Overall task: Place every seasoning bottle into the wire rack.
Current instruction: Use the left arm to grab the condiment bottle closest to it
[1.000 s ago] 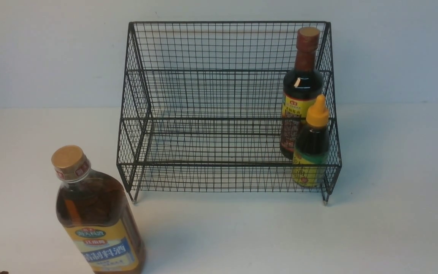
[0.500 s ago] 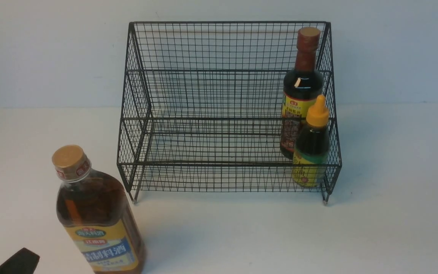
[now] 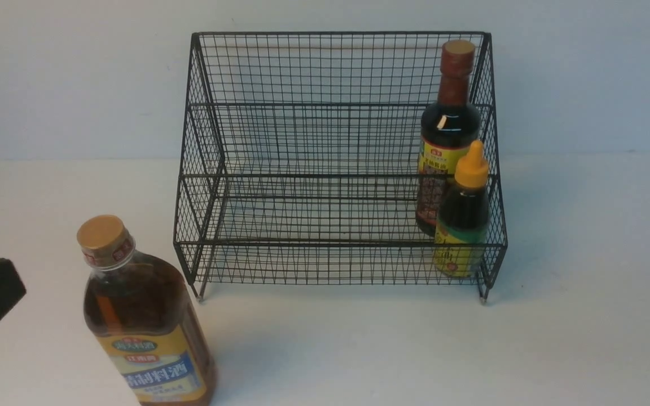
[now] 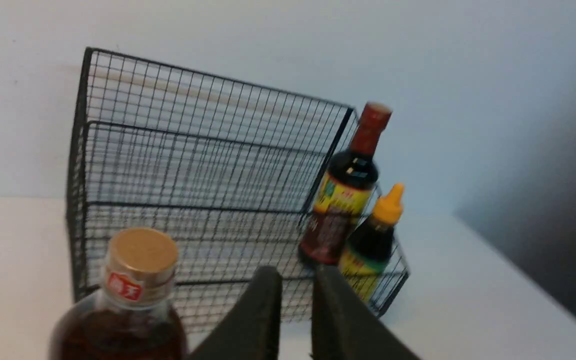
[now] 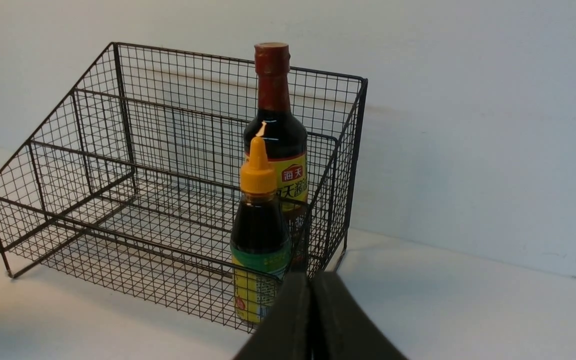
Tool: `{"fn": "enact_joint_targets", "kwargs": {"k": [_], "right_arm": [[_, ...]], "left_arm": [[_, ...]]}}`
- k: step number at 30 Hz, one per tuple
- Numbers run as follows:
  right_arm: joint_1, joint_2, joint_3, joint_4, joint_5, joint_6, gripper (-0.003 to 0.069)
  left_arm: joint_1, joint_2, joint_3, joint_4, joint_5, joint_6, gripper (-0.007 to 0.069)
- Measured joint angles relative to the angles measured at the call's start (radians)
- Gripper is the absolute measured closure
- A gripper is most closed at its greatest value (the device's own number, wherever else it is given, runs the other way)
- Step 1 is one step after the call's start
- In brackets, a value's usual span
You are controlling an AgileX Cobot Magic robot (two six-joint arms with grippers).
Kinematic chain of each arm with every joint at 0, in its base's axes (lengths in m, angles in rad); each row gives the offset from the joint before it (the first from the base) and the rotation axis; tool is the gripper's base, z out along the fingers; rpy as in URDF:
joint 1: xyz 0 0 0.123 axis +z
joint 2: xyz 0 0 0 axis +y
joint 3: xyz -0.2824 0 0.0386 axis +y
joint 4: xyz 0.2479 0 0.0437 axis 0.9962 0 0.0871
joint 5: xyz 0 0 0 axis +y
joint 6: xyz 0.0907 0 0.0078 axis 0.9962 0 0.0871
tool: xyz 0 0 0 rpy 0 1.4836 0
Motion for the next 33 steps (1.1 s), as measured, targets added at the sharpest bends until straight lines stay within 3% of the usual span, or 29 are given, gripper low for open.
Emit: {"fn": "enact_joint_targets", "kwargs": {"k": [4, 11, 22, 33], "right_arm": [[0.000, 0.000, 0.000, -0.001, 0.000, 0.000, 0.0674], [0.000, 0.000, 0.000, -0.001, 0.000, 0.000, 0.0674], [0.000, 0.000, 0.000, -0.001, 0.000, 0.000, 0.0674], [0.000, 0.000, 0.000, -0.001, 0.000, 0.000, 0.0674]], "left_arm": [[0.000, 0.229, -0.158, 0.196, 0.181, -0.060, 0.0260], [0.000, 0.436, -0.259, 0.235, 0.248, -0.118, 0.0090], [0.000, 0.641, -0.264, 0.176, 0.219, -0.125, 0.0069], [0.000, 0.682, -0.264, 0.129, 0.189, -0.084, 0.0082]]}}
